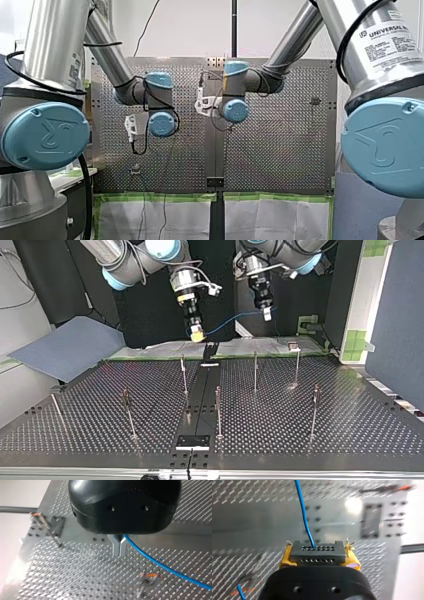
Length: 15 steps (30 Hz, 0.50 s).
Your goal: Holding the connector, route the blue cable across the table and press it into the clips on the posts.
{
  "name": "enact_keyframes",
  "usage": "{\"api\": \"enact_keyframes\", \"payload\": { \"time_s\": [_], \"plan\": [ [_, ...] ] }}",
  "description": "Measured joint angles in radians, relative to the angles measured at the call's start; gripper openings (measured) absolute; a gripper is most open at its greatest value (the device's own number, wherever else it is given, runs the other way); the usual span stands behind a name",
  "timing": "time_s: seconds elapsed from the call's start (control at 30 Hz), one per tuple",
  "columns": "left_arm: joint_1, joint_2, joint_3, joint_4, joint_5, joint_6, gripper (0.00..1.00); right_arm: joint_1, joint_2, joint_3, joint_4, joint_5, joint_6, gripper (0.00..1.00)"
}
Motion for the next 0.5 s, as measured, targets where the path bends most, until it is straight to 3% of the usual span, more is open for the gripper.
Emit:
{"api": "enact_keyframes", "payload": {
  "time_s": [0.23, 0.5],
  "plan": [
    [0.031, 0.053, 0.017, -0.052, -0.006, 0.003, 0.0, 0.022, 0.019, -0.063, 0.028, -0.048, 0.009, 0.0],
    [0.094, 0.126, 0.02, -0.126, 0.029, -0.015, 0.0, 0.045, 0.027, -0.141, 0.082, -0.061, 0.023, 0.0]
  ]
}}
